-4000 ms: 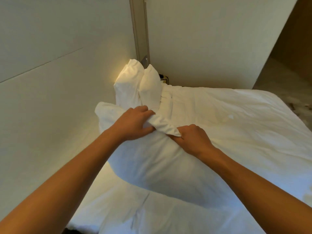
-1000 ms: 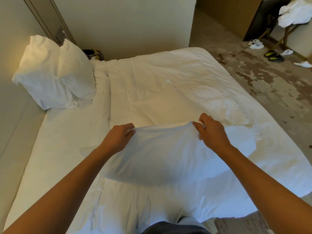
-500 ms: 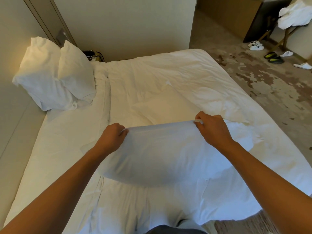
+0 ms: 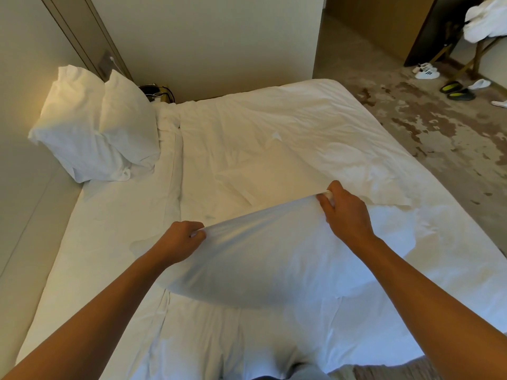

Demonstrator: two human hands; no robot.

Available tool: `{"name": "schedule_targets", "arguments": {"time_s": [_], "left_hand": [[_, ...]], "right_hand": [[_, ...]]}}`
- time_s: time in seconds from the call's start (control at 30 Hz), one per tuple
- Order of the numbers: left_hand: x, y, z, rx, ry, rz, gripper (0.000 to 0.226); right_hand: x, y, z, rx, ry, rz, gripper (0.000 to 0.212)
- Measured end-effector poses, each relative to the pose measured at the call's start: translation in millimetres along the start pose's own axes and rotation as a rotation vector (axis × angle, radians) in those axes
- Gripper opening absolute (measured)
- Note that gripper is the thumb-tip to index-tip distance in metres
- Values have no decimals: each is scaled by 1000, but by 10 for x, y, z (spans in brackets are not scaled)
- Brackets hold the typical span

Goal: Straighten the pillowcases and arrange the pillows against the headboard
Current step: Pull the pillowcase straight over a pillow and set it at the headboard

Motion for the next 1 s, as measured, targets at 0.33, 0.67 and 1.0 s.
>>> {"name": "schedule_targets", "arguments": {"time_s": [0.33,0.67,1.0], "left_hand": [[-161,-81,-67,-52,-97,-252,36],[-562,-96,-153,-216,59,-397,37],[-1561,446,161,-323,42,-633,37]], "right_hand": [[139,-203,-110,-100,-23,49,24],[187,-880,246,-189,-275,-60,23],[264,-1669,1391,-348,-452,-11,25]]}}
Point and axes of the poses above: each hand's wrist, its own y-axis away from the middle knuckle, its own x-axis out of the palm, z = x × y, the point moved 2 cm from there along -y, towards the middle knuckle, and after that the axes turned 6 degrees about -x, right-handed, at the moved point
